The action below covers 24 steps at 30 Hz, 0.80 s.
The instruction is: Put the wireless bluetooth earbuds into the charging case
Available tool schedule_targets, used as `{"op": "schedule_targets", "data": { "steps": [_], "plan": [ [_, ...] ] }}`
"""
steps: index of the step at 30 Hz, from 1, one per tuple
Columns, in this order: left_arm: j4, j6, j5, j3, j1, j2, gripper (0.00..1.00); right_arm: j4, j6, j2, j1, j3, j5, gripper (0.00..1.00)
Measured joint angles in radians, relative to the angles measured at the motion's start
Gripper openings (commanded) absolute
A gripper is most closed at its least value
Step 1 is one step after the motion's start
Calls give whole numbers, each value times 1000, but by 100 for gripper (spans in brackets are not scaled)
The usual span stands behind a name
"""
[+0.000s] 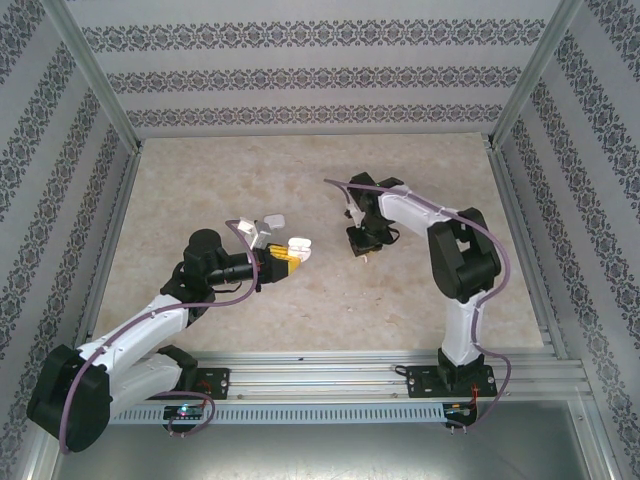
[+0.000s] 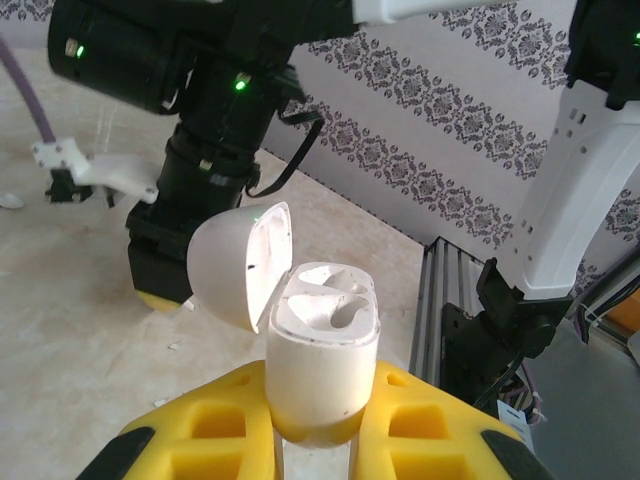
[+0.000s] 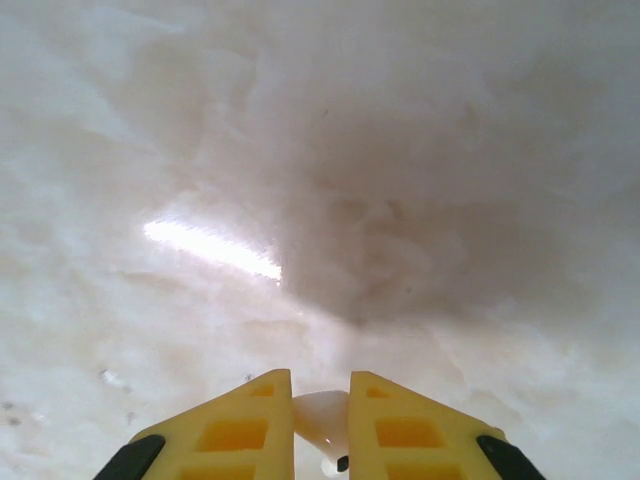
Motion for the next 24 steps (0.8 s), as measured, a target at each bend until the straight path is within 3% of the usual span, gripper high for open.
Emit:
{"op": "schedule_targets", "data": {
  "steps": [9,17,24],
  "plan": [
    [35,-1,0,0,0,-4,0,51,67,-304,45,-47,0,10],
    [128,-16,1,0,0,9,0,141,72,-573,184,-54,4,9],
    [189,-39,0,0,0,22,0,237,87,-719,286,-63,3,9]
  ]
}}
